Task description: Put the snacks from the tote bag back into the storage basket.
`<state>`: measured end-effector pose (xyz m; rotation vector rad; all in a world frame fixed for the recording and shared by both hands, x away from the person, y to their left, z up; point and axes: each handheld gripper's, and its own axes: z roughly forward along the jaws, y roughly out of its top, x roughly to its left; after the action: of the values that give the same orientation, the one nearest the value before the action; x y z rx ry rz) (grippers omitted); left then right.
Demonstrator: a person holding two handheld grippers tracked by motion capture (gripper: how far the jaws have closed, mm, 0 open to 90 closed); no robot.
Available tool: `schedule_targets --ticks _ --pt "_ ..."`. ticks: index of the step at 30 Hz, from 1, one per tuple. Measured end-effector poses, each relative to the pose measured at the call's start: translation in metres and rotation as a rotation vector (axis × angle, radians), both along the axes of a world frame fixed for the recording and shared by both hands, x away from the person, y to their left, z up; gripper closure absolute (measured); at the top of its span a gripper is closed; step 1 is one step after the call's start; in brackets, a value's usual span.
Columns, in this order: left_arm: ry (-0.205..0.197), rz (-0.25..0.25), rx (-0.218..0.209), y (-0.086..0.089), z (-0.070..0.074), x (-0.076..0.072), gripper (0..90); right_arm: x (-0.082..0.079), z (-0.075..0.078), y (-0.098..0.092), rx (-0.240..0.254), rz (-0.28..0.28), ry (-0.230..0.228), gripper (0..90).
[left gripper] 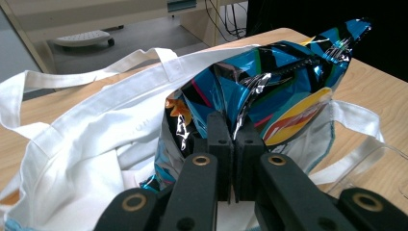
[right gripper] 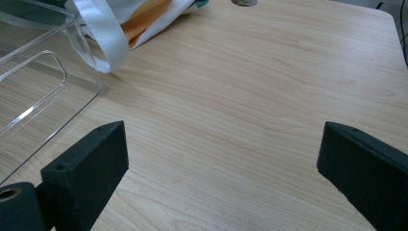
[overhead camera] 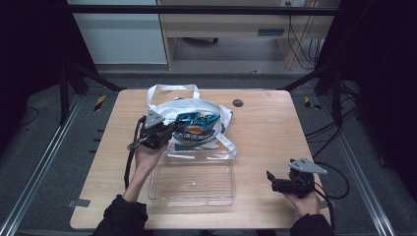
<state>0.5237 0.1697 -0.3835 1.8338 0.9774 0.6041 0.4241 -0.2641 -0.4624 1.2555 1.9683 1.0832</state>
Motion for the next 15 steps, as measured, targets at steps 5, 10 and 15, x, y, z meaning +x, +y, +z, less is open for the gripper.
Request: schedule_targets --ticks 5,10,15 --pt "-0.014 0.003 0.013 -0.0016 0.0002 -0.0038 76.1 0.0002 -0.0002 0.0001 0.0 0.0 0.001 4.1" --pt "-0.028 0.025 -0.005 -0.0026 0.0036 -0.0003 66.4 -0.0001 0.0 0.0 0.0 0.0 0.0 4.1" --pt "-0.022 0.016 0.001 -0.0066 0.0015 0.0049 65.8 -0.0001 -0.0001 0.0002 0.001 0.002 0.001 4.1"
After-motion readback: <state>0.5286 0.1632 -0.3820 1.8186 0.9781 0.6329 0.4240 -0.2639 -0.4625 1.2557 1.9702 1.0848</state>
